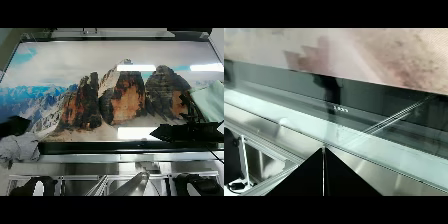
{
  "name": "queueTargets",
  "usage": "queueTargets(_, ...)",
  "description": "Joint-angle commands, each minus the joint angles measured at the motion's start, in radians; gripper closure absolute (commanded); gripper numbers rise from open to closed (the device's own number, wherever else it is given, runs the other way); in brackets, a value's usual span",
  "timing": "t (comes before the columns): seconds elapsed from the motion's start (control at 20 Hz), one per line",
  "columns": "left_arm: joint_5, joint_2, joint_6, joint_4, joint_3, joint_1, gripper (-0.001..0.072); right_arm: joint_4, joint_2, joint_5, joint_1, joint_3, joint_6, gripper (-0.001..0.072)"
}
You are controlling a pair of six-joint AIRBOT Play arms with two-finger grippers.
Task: Fold the shirts.
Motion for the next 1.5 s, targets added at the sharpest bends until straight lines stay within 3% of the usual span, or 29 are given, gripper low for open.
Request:
queueTargets(0.0,-0.026,-0.140,-0.109,0.332,0.050,0.169,-0.0013,0.000,0.000,0.001,0.001,0.000,0.000,0.0698)
queueTargets(0.25,0.052,-0.353,-0.113,0.325,-0.088,0.260,-0.0012,0.000,0.000,0.000,0.001,0.000,0.000,0.0698)
queueTargets(0.65,0.124,-0.605,-0.131,0.323,-0.128,0.267,0.0007,0.000,0.000,-0.035,0.001,0.000,0.000,0.0698)
queueTargets(0.7,0.124,-0.628,-0.131,0.323,-0.128,0.267,0.0087,0.000,0.000,-0.035,0.001,0.000,0.000,0.0698)
queueTargets(0.8,0.110,-0.652,-0.127,0.315,-0.112,0.248,0.0717,0.000,0.000,-0.035,0.001,0.000,0.000,0.0698)
queueTargets(0.95,0.081,-0.626,-0.045,0.104,0.002,0.168,0.0703,0.000,0.000,-0.035,0.001,0.000,0.000,0.0698)
queueTargets(1.15,0.080,-0.530,0.020,-0.424,0.218,-0.033,0.0703,0.000,0.000,-0.035,0.001,0.000,0.000,0.0698)
queueTargets(1.25,0.121,-0.483,0.101,-0.649,0.303,-0.179,0.0703,0.005,0.000,-0.037,0.001,0.000,0.000,0.0698)
queueTargets(1.45,0.135,-0.469,0.120,-0.686,0.395,-0.442,0.0702,0.007,0.000,-0.034,0.001,0.000,0.000,0.0698)
